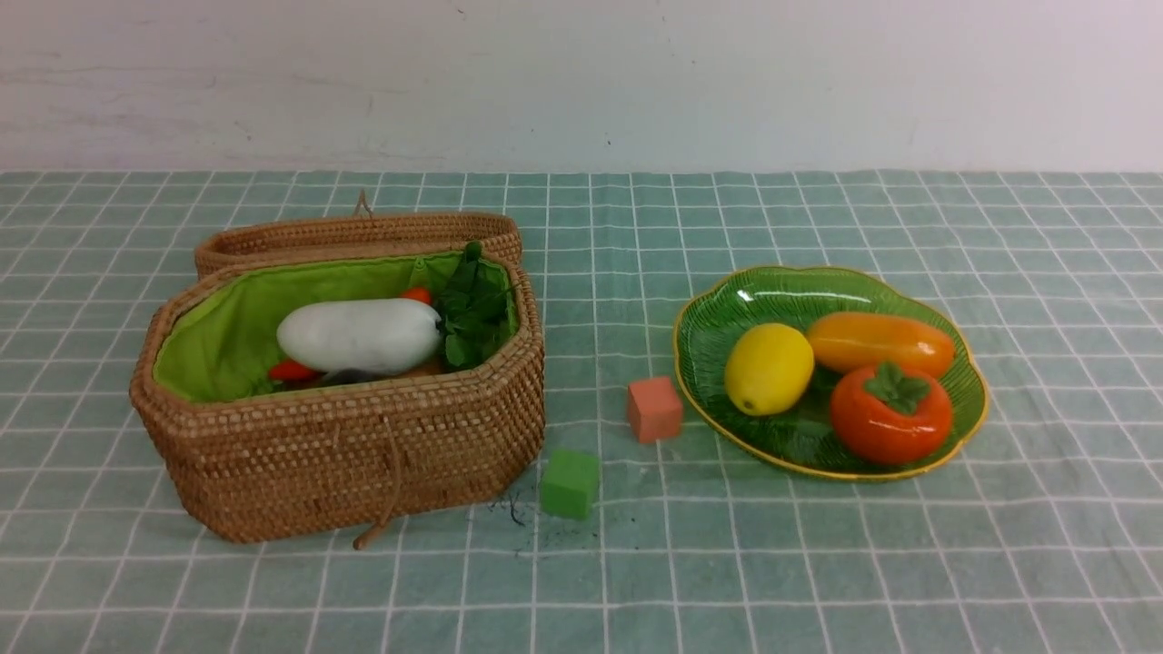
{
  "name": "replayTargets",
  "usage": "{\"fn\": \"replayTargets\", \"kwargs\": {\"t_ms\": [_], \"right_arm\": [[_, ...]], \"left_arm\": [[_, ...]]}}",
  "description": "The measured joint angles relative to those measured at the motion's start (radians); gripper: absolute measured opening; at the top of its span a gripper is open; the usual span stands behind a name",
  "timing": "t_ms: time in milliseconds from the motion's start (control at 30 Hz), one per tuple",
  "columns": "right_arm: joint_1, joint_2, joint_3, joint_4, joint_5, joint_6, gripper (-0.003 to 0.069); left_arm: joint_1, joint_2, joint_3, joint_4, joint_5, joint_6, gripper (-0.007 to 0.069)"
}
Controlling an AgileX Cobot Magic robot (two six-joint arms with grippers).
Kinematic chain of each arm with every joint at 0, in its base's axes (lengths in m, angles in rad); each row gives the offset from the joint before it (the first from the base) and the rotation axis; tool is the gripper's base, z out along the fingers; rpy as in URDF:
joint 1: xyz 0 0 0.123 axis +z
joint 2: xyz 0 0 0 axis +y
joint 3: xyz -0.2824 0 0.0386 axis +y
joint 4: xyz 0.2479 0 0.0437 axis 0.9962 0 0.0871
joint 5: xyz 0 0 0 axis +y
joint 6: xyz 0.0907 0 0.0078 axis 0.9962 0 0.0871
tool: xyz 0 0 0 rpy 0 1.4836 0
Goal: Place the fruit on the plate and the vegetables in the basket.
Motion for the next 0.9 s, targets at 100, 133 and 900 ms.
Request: {"fn": "replayTargets", "kwargs": {"t_ms": [100, 133, 900], "right_arm": [[0.000, -0.044, 0.041, -0.001, 0.005, 0.014, -0.0014], [0.000, -0.052, 0.053, -0.001, 0.008, 0.020, -0.0013], [0.000, -0.093, 0.205, -0.063, 0.098, 0.053, -0.0003]], "left_arm": [[0.000, 0.000, 0.000, 0.000, 0.000, 0.000, 0.0239], [0.000, 0.000, 0.000, 0.000, 0.000, 0.000, 0.0239], [0.000, 0.000, 0.000, 0.000, 0.000, 0.000, 0.0239]]}}
